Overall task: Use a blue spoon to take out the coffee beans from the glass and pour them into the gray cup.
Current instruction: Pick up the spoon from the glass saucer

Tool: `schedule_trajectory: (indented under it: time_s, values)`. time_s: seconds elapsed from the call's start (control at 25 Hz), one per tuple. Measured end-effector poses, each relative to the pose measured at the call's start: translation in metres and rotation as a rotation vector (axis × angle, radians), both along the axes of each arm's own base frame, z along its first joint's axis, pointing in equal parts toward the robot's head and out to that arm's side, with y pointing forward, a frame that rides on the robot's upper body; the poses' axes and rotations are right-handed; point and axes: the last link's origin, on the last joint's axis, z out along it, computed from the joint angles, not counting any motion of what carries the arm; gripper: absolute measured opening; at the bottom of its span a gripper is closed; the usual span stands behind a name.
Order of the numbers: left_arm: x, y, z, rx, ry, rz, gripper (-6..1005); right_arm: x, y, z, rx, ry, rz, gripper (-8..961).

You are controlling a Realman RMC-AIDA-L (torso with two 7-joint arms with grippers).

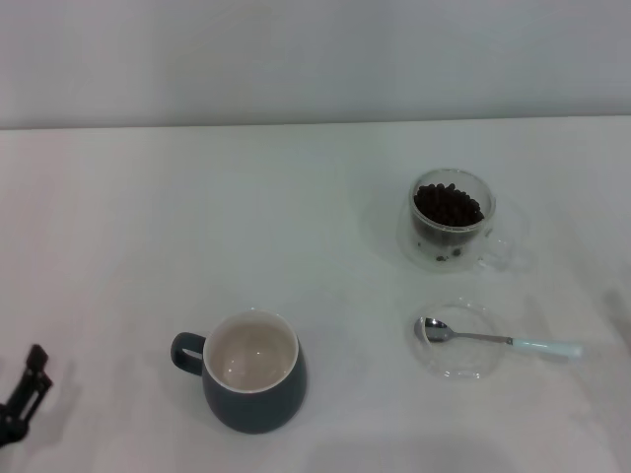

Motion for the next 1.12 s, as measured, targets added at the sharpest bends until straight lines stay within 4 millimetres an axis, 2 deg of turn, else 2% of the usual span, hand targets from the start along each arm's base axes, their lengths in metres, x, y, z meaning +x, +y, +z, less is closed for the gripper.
schedule_trajectory:
  time_s: [0.08, 0.16, 0.36, 0.48, 0.6, 0.76, 0.88, 1.12]
  values:
    - [-0.003, 0.009, 0.008, 0.053, -0.004, 0.020, 865, -0.001, -0.012, -0.002, 0.037, 0.046, -0.027, 818]
    - [-0.003, 0.013, 0.012, 0.068, 0.000, 0.020, 865, -0.001, -0.015, -0.002, 0.053, 0.059, -0.036, 816]
    - [-0.001, 0.041, 0.029, 0.141, 0.027, -0.007, 864, -0.004, -0.022, -0.004, 0.122, 0.124, -0.076, 813]
    - [-0.001, 0.058, 0.041, 0.193, 0.029, -0.006, 863, -0.012, -0.027, -0.017, 0.156, 0.135, -0.120, 811]
    - [0.000, 0.072, 0.053, 0.224, 0.059, -0.025, 862, -0.021, -0.031, -0.022, 0.214, 0.122, -0.151, 809]
    - [-0.002, 0.081, 0.069, 0.251, 0.081, -0.049, 862, -0.031, -0.036, -0.033, 0.254, 0.118, -0.222, 806]
    - [-0.001, 0.089, 0.076, 0.259, 0.083, -0.068, 861, -0.038, -0.037, -0.047, 0.236, 0.080, -0.296, 804]
    - [-0.004, 0.098, 0.085, 0.245, 0.105, -0.073, 861, -0.054, -0.040, -0.068, 0.159, 0.063, -0.334, 800]
